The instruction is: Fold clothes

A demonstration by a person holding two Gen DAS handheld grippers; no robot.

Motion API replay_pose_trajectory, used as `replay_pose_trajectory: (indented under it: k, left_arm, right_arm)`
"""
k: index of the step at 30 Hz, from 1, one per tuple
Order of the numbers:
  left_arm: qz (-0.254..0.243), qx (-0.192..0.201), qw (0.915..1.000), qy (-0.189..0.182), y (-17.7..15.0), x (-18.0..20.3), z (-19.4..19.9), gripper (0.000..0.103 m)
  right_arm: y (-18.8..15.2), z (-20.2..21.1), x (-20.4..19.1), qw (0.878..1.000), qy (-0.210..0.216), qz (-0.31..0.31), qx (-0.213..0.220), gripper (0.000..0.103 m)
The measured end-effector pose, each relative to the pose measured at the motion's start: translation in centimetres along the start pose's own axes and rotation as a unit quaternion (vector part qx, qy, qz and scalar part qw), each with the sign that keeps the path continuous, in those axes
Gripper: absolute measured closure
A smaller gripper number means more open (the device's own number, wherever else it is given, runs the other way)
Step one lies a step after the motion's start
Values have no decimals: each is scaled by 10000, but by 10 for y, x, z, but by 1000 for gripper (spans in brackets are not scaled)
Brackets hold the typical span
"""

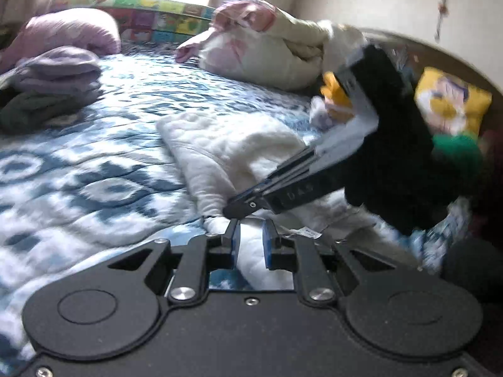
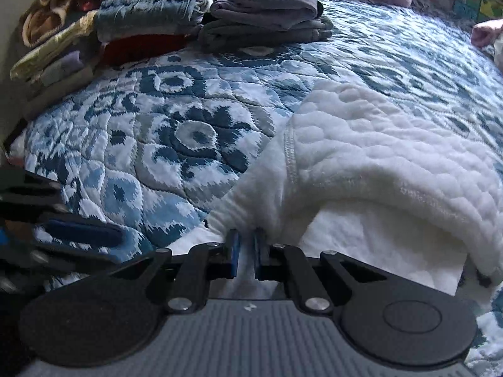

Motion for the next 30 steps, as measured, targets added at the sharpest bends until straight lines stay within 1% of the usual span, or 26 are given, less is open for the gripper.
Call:
replay_pose_trajectory:
  k: [1, 2, 3, 5, 10, 15, 19, 23, 25, 27, 28, 30]
  left_arm:
    - [-138, -119, 9998, -23, -5, 3, -8, 92]
    - [-301, -332, 9990, -4, -15, 7, -13, 92]
    - [-468, -372, 9982, 53, -22, 10, -14, 92]
    - [-387, -398, 9985, -1, -28, 17, -7, 93]
    - [-609, -407, 9973, -63, -48, 30, 15, 93]
    - [-1027, -400, 9937, 174, -60, 43, 31, 93]
    - [-1520, -399, 9867, 424, -64, 52, 36, 93]
    - [-1298, -389, 9901, 377, -55, 45, 41, 92]
    - [-823, -28, 9963, 245, -35, 40, 56, 92]
    - [-532, 141, 9984, 134, -28, 40, 59, 92]
    - [-473, 158, 9987, 136, -28, 41, 55, 92]
    - [-603, 119, 9981, 104, -31, 47, 40, 92]
  right_arm:
    - [0, 0, 1, 10000, 23, -49, 7, 95]
    - [0, -1, 2, 10000, 33, -88, 7, 95]
    - [0, -2, 1, 10000, 26, -94, -8, 95]
    - [0, -3, 0, 10000, -9, -51, -32, 95]
    - [0, -4, 3, 9998, 63, -191, 14, 96]
    - [0, -5, 1, 9997, -16, -216, 63, 96]
    - [0, -4, -1, 9996, -130, -229, 106, 96]
    - [-1, -4, -2, 9993, -228, -241, 151, 96]
    - [0, -4, -2, 9992, -272, -248, 149, 96]
    - [0, -4, -3, 9991, -331, -216, 150, 96]
    - [0, -4, -3, 9990, -345, -214, 159, 96]
    - [0, -4, -2, 9989, -317, -300, 178, 96]
Point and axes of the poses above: each gripper's, at about its wrist camera, not at the fingertips, and z roughly against the way its jaws point, x to its right, y to its top, the point moved 9 cm from there along -z, roughly the way its jaws point, and after that the axes turned 5 degrees about x, right-handed, at the moved point
